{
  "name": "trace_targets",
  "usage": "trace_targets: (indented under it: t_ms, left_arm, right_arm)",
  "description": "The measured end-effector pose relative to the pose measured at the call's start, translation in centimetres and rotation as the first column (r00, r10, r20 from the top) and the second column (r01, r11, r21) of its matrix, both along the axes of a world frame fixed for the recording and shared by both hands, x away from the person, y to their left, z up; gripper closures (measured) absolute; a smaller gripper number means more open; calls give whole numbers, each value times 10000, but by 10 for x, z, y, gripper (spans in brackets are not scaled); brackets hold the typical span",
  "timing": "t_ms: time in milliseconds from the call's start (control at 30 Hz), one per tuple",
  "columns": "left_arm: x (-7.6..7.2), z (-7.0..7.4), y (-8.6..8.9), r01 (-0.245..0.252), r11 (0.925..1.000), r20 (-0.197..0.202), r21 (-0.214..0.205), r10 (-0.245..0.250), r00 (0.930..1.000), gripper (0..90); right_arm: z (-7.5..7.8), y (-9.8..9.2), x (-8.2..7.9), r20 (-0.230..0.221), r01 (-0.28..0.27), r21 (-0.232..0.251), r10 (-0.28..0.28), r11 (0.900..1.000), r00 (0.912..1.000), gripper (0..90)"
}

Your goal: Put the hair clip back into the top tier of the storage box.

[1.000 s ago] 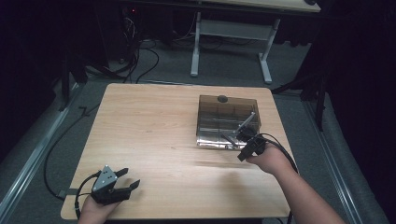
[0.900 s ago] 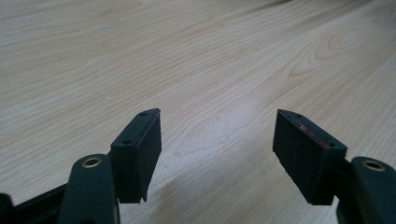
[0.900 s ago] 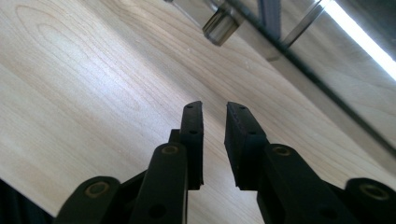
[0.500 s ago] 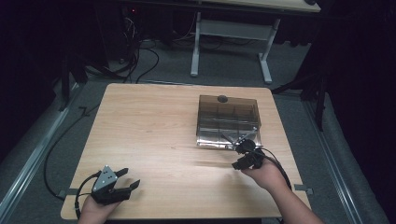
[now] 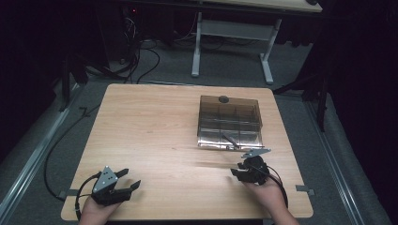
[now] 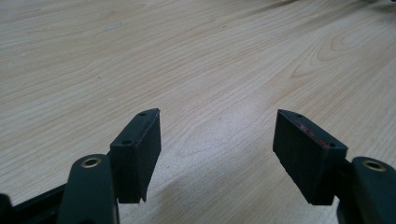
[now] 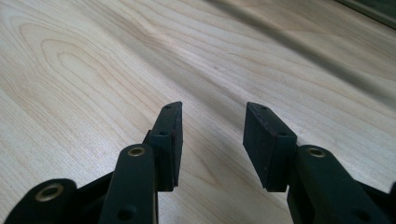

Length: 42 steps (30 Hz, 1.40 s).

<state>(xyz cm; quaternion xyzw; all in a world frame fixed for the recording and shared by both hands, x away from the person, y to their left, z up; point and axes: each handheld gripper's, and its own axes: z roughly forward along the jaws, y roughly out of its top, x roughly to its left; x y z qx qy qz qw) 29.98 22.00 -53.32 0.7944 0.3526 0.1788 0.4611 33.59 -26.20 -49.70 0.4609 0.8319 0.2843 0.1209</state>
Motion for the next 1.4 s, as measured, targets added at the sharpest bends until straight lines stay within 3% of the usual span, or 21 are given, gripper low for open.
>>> trace_targets:
  t_ms: [267,533,667,733,800,900,967,1400]
  left_arm:
    - [0,0,0,-70,10000,88,-4,70,9999,325]
    - [-1,0,0,-157,9999,165,12,157,9997,323]
    - [0,0,0,-211,9998,156,-11,211,9997,323]
    - [0,0,-1,-214,9998,161,21,214,9996,323]
    - [0,0,-1,-232,9997,165,39,231,9996,323]
    - [0,0,-1,-237,9997,139,82,235,9996,323]
    - [0,0,-1,-243,9997,115,100,242,9996,323]
    - [0,0,-1,-75,9999,119,105,74,9999,323]
  right_arm:
    - [-12,-7,-19,1287,121,791,-222,9968,9914,560]
    - [-20,-8,-34,2396,220,1575,-598,9873,9690,541]
    - [-24,-14,-44,2909,123,2377,-833,9713,9531,537]
    - [-30,-18,-46,2657,303,2926,-1117,9557,9576,511]
    - [-29,-18,-47,2915,299,2835,-1159,9585,9495,514]
    - [-30,-17,-46,2796,455,2746,-1250,9605,9520,507]
    - [-30,-15,-47,2973,382,2657,-1196,9633,9473,509]
    - [-30,-15,-45,2809,682,2600,-1430,9632,9490,504]
